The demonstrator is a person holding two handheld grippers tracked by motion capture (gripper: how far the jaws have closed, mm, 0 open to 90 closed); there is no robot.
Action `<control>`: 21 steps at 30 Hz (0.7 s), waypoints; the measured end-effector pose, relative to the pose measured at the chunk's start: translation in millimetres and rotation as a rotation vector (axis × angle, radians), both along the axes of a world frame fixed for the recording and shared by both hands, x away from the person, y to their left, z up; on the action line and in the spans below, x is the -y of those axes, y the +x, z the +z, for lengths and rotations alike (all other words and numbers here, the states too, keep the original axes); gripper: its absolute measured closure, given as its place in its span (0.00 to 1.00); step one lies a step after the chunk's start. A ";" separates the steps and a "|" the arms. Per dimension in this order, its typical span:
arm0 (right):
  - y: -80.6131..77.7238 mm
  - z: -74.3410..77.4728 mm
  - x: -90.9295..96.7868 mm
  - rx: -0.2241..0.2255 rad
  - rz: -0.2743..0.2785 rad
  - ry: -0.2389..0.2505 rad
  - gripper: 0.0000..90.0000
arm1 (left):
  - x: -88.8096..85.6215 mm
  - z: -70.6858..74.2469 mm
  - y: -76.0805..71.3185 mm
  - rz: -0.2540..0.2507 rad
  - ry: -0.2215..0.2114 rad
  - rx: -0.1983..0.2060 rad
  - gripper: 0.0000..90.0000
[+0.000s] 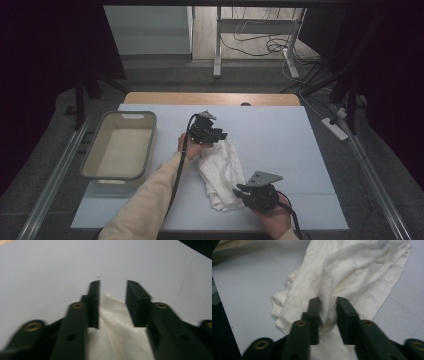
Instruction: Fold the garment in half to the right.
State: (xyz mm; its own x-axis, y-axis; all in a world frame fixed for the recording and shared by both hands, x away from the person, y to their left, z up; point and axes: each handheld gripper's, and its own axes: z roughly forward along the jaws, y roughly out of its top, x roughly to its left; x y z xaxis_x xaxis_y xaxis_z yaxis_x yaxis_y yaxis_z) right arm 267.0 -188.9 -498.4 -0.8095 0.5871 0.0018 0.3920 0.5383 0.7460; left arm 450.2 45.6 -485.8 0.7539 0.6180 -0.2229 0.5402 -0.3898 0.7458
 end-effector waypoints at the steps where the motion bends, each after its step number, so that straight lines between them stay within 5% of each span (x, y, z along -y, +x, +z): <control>1: 0.1 2.1 0.8 0.014 -0.023 0.004 0.62 | -0.6 1.0 -0.4 0.003 -0.007 0.002 0.58; 9: 2.6 18.2 11.4 0.091 -0.075 0.057 0.51 | -4.6 7.0 -4.0 0.014 -0.001 0.014 0.50; 21: 13.6 24.9 2.8 0.067 0.007 0.043 0.64 | -17.6 12.0 -17.2 0.036 0.014 0.022 0.49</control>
State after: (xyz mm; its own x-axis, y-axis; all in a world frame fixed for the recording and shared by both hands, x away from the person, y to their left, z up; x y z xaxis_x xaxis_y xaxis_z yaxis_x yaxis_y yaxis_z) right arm 280.6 -191.7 -473.6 -0.8128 0.5818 -0.0280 0.3364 0.5081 0.7928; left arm 433.1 63.2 -473.8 0.7357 0.6480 -0.1972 0.5373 -0.3810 0.7524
